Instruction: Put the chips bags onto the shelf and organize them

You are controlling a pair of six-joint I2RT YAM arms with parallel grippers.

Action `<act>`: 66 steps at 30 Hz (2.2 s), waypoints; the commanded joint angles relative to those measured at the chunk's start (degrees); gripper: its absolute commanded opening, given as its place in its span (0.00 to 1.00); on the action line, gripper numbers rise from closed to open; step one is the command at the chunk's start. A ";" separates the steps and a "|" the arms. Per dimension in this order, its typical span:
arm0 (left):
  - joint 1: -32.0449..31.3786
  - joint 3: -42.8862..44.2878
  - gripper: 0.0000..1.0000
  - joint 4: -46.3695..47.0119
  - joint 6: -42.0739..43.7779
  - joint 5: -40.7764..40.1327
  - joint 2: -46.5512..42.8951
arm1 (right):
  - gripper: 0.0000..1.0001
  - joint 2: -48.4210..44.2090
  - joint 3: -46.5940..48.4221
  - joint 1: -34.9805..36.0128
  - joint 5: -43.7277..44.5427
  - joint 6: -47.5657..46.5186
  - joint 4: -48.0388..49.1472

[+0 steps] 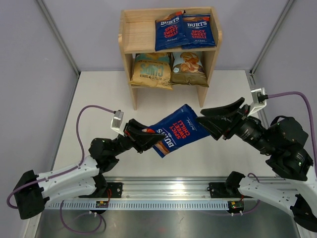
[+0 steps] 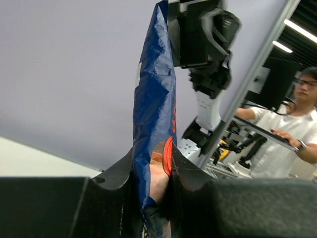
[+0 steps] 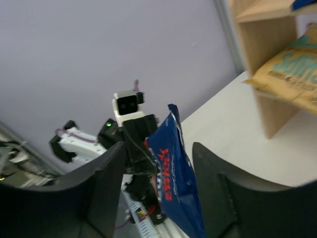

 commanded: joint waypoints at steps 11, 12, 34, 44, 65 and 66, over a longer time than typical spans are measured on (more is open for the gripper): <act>0.90 15.79 0.17 -43.29 5.84 -28.94 -13.28 | 0.99 -7.75 -2.18 0.26 32.13 -5.45 -9.00; 1.25 18.25 0.19 -45.78 5.85 -30.35 -12.93 | 0.99 -7.66 -2.97 0.26 32.21 -5.45 -9.00; 19.10 80.21 0.16 -73.75 -9.27 -51.62 25.46 | 0.99 -8.19 -15.28 0.35 34.24 7.12 -7.33; 22.26 100.53 0.15 -80.00 -4.53 -54.44 41.81 | 0.99 -16.62 -19.68 0.26 37.31 12.13 -12.69; 26.39 108.89 0.24 -83.25 -7.07 -49.78 57.56 | 0.99 -22.25 -19.50 0.26 39.86 12.66 -18.23; 26.31 108.45 0.24 -83.51 -7.07 -49.87 57.30 | 1.00 -22.51 -19.50 0.35 40.21 12.74 -18.31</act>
